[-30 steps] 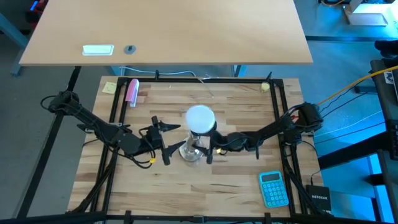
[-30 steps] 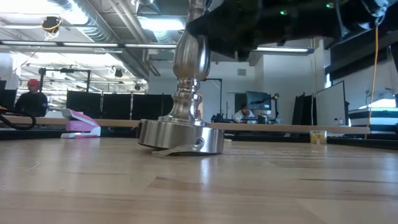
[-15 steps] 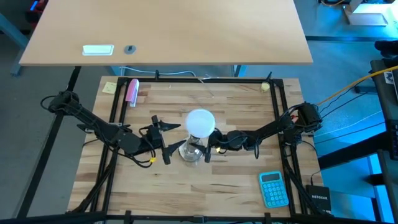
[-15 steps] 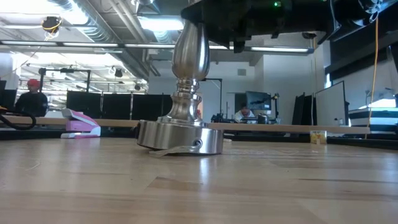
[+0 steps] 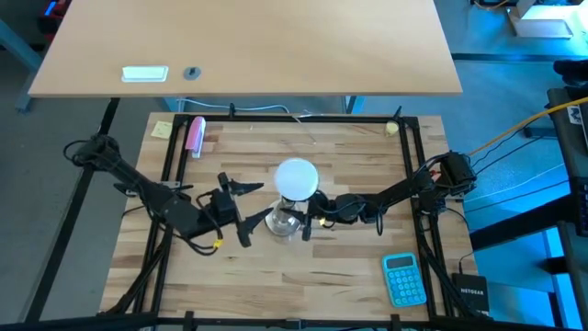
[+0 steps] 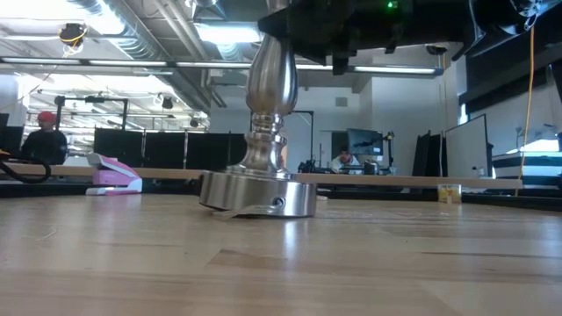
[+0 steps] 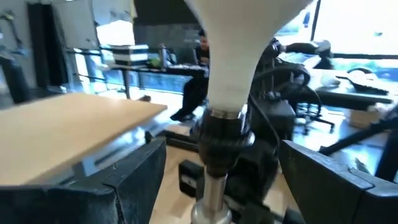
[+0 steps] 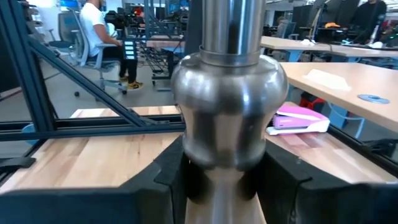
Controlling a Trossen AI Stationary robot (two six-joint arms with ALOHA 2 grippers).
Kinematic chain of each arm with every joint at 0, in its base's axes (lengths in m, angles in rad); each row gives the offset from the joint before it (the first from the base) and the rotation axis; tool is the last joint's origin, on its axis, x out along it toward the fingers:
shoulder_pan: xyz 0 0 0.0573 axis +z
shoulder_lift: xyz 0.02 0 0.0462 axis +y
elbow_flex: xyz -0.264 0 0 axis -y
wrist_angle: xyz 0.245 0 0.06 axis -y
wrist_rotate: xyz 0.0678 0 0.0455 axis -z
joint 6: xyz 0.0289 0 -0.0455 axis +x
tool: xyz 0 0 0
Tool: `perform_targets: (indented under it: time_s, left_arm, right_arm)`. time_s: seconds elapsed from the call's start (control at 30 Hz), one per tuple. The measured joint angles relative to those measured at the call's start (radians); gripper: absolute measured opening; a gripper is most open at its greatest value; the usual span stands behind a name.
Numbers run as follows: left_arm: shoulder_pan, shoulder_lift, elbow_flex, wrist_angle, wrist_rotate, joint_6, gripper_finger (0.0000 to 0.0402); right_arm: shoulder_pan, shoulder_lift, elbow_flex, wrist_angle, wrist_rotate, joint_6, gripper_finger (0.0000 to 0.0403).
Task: Screw lightbulb
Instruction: Insert the light bulb into the lamp
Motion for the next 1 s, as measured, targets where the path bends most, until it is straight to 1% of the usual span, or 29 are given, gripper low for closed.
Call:
perform_targets:
  time_s: [0.13,0.3,0.47,0.77,0.83,0.93,1.0]
  left_arm:
    - [-0.014,0.087,0.104,0.003,-0.063,0.068,0.0301]
    - [0.018,0.229,0.250,0.007,-0.196,0.197,0.0301]
    - [0.063,0.315,0.359,0.007,-0.233,0.252,0.0301]
    - [0.098,0.320,0.383,0.016,-0.257,0.261,0.0301]
    - [0.106,0.320,0.383,0.007,-0.257,0.253,0.0295]
    - [0.109,0.320,0.383,0.006,-0.257,0.253,0.0269]
    - [0.110,0.320,0.383,0.008,-0.257,0.267,0.0236]
  right_arm:
    - [0.000,0.000,0.000,-0.004,0.039,0.004,0.0138]
    - [0.000,0.000,0.032,-0.064,0.058,0.003,0.0138]
    - [0.000,0.000,0.071,-0.134,0.062,0.004,0.0138]
    - [0.000,0.000,0.074,-0.144,0.077,0.004,0.0138]
    - [0.000,0.000,0.074,-0.144,0.077,0.003,0.0138]
    - [0.000,0.000,0.074,-0.144,0.078,0.003,0.0138]
    - [0.000,0.000,0.074,-0.144,0.077,0.003,0.0138]
